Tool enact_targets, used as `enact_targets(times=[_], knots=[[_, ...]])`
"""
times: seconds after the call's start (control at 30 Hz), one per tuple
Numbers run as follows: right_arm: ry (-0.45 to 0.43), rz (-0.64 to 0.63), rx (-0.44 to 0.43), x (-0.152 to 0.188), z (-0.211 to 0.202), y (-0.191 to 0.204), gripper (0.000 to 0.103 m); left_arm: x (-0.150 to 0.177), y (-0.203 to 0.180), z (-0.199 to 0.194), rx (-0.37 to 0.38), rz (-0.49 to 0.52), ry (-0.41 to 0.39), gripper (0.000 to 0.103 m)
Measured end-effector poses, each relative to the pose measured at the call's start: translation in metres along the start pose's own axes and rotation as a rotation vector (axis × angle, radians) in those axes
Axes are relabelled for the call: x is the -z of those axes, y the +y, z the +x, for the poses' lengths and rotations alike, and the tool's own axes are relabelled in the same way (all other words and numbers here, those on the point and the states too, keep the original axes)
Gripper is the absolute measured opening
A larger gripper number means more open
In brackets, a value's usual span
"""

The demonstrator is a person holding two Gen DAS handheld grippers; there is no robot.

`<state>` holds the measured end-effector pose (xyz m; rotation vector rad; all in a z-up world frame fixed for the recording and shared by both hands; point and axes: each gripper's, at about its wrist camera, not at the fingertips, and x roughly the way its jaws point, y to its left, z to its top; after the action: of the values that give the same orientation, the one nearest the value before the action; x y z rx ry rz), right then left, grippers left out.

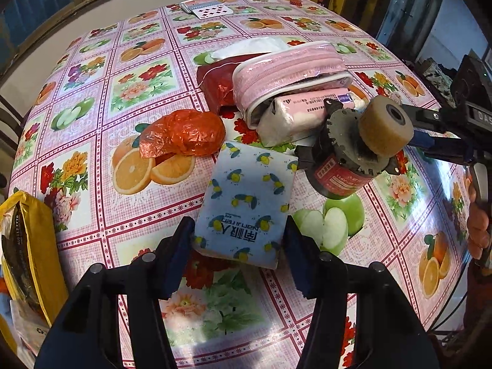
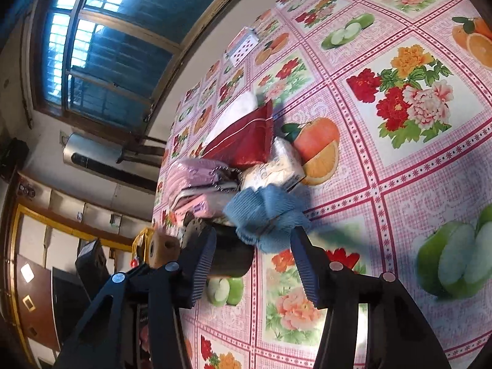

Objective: Organize soft objects
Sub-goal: 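Grasp the lemon-print tissue box with the left gripper while the right grasps the blue knitted cloth, then carry the tissue box and blue cloth into the box and open both grippers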

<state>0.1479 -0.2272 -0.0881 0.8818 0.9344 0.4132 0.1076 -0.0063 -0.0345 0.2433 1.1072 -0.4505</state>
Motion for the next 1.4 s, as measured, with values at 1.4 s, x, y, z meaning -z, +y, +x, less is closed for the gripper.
enact_targets(times=[1.4], knots=[[0.434, -0.511, -0.234, 0.159, 0.156, 0.282, 0.045, 0.186, 0.171, -0.14, -0.241, -0.566, -0.219, 0.056]])
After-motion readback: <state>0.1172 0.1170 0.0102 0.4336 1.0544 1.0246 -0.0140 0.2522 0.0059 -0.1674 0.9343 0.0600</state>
